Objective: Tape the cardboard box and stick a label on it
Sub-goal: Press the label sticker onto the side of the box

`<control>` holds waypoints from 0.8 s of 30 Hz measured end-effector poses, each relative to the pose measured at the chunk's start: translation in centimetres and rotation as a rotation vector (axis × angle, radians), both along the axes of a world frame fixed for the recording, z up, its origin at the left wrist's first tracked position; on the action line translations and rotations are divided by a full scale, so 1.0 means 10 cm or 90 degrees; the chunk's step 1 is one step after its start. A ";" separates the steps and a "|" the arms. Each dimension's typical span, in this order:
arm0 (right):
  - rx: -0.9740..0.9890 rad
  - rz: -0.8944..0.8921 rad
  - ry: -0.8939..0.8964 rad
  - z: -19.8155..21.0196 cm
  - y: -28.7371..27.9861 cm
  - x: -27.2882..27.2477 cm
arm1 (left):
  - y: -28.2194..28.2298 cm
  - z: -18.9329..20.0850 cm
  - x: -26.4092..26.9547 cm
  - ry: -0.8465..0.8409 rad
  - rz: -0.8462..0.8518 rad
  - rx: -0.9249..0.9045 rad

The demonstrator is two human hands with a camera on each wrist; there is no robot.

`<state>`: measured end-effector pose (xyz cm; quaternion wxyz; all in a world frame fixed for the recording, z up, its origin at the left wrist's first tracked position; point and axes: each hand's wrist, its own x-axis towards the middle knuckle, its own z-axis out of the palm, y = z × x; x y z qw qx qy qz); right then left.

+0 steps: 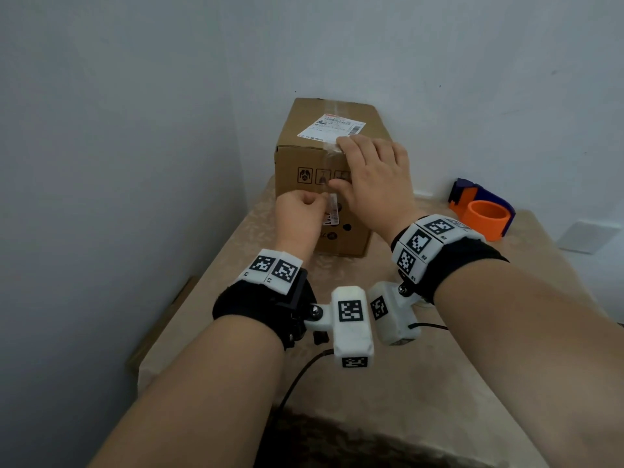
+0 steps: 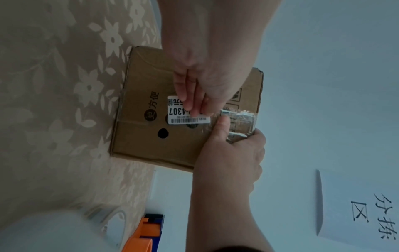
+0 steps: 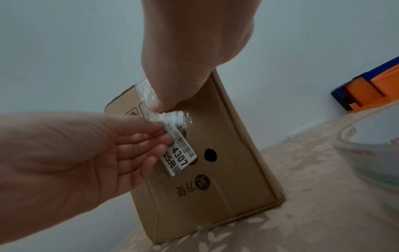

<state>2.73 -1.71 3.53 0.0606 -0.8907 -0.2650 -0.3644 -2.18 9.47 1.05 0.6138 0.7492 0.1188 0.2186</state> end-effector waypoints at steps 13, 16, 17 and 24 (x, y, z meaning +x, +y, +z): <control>-0.064 -0.029 0.031 0.03 0.01 -0.05 | 0.10 0.07 -0.03 -0.092 0.129 0.246; -0.087 -0.038 0.069 0.06 0.00 -0.06 | 0.16 0.26 -0.01 -0.167 0.177 0.473; -0.084 -0.028 0.078 0.09 -0.01 -0.06 | 0.20 0.32 0.03 -0.150 0.137 0.566; -0.025 0.056 0.167 0.26 -0.12 0.06 | 0.47 0.56 0.26 -0.108 -0.048 0.790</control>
